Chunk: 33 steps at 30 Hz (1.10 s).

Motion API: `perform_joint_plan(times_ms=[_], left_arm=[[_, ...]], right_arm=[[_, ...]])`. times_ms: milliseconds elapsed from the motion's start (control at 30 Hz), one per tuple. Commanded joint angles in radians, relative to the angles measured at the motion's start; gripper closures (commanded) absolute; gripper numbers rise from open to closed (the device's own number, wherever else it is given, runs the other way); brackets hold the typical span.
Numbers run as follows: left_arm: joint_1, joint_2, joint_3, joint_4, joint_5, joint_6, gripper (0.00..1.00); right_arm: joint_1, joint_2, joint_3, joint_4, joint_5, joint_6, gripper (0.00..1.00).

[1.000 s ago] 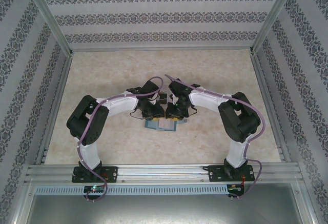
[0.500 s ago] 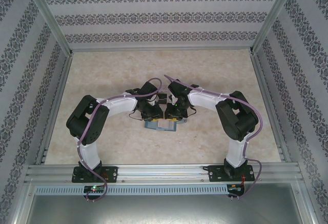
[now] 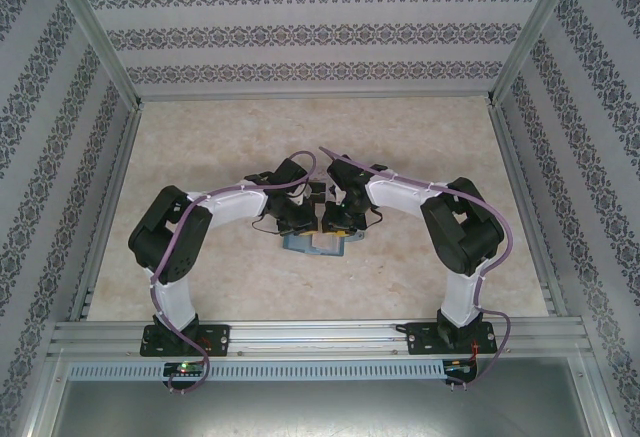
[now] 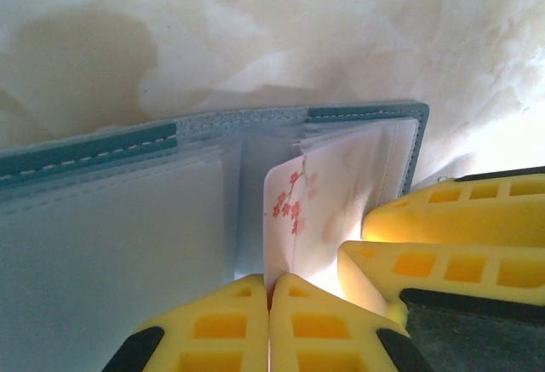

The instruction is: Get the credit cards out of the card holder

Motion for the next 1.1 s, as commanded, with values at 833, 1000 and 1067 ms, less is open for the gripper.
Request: perform_joint_plan(times_ms=[833, 1000, 1067], left_arm=[[0.028, -0.115, 0.011, -0.220, -0.122, 0.086, 0.98], [0.028, -0.116, 0.049, -0.280, -0.124, 0.124, 1.00], [0.028, -0.107, 0.069, -0.315, -0.129, 0.144, 1.00]], right_arm=[[-0.007, 0.002, 0.046, -0.110, 0.092, -0.046, 0.72], [-0.005, 0.001, 0.050, -0.110, 0.089, -0.045, 0.71], [-0.005, -0.003, 0.049, -0.110, 0.089, -0.045, 0.72]])
